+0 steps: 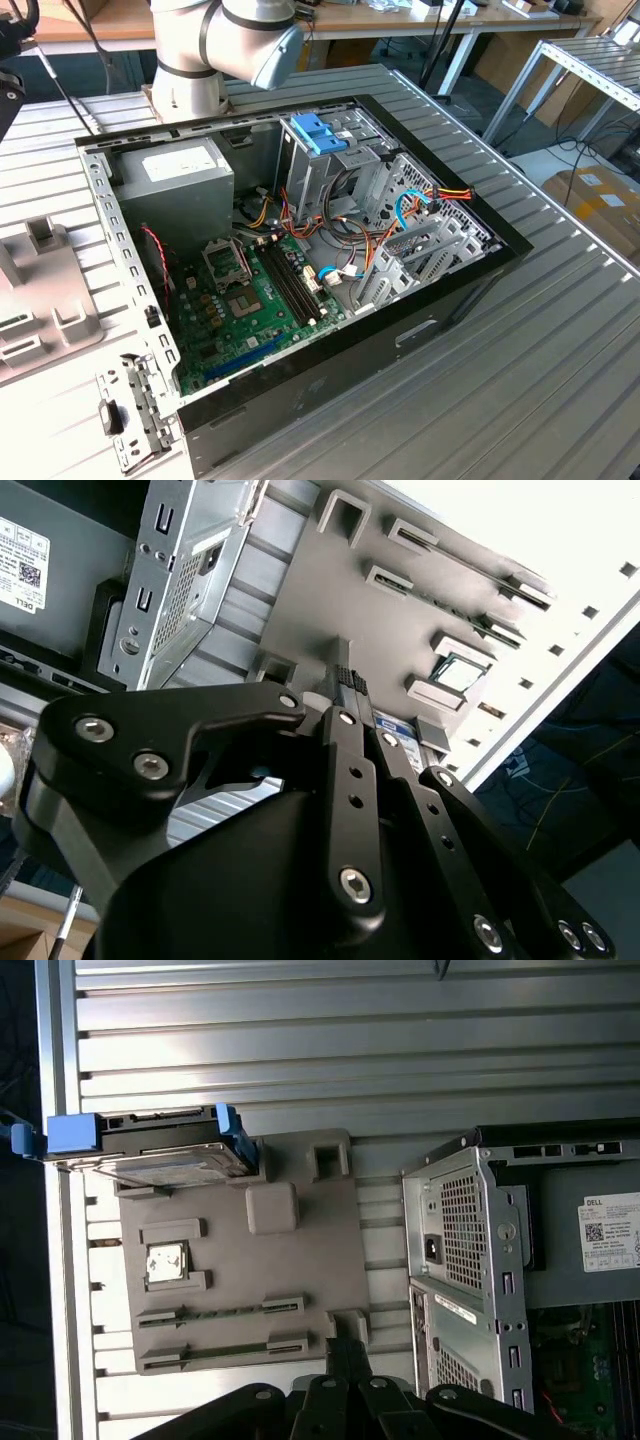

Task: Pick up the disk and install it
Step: 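Reach for the disk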

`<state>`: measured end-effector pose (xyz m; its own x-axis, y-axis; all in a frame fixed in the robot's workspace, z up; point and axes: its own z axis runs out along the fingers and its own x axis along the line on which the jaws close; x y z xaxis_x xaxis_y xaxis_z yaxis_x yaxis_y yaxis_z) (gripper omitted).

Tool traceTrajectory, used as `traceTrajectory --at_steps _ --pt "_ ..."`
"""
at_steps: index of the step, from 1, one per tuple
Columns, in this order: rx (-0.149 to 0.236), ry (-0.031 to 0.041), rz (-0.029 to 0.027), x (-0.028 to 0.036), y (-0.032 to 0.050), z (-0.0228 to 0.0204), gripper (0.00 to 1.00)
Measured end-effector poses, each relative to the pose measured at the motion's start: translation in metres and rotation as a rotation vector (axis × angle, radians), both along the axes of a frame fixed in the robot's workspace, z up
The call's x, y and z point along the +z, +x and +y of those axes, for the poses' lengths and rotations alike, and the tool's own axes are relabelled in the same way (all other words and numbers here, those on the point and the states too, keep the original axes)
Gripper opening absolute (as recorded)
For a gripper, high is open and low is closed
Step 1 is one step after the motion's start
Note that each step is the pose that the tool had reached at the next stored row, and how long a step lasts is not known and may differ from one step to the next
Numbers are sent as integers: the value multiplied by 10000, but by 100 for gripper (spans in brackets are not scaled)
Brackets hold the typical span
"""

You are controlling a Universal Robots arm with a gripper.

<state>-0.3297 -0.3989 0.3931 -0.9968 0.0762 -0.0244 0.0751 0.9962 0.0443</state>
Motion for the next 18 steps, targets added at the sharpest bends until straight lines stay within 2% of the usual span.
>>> traceTrajectory --at_steps 18 --pt "0 0 0 0 -183 0 11"
